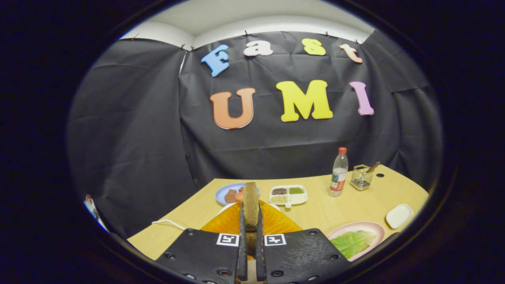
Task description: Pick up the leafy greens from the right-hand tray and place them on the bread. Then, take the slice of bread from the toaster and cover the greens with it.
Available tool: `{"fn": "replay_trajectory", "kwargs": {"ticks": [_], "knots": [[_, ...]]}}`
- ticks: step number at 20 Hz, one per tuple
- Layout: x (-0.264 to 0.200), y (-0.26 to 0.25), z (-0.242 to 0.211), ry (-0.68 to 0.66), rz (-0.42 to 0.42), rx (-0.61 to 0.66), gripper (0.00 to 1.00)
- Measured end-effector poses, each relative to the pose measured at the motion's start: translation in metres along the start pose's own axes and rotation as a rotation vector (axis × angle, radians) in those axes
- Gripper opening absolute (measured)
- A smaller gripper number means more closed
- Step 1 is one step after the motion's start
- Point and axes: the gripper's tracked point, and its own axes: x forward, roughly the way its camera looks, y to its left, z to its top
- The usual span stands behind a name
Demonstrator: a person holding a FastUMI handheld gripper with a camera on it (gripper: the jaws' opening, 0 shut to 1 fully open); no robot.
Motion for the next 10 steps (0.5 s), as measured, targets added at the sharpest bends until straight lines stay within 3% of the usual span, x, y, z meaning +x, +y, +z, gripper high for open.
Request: {"fn": "replay_trajectory", "kwargs": {"ticks": [4, 10], "knots": [[-0.017, -0.009, 0.025, -0.023, 0.028, 0.087, 0.08], [-0.033, -0.042, 0.039, -0.048, 0.013, 0.107, 0.08]]}}
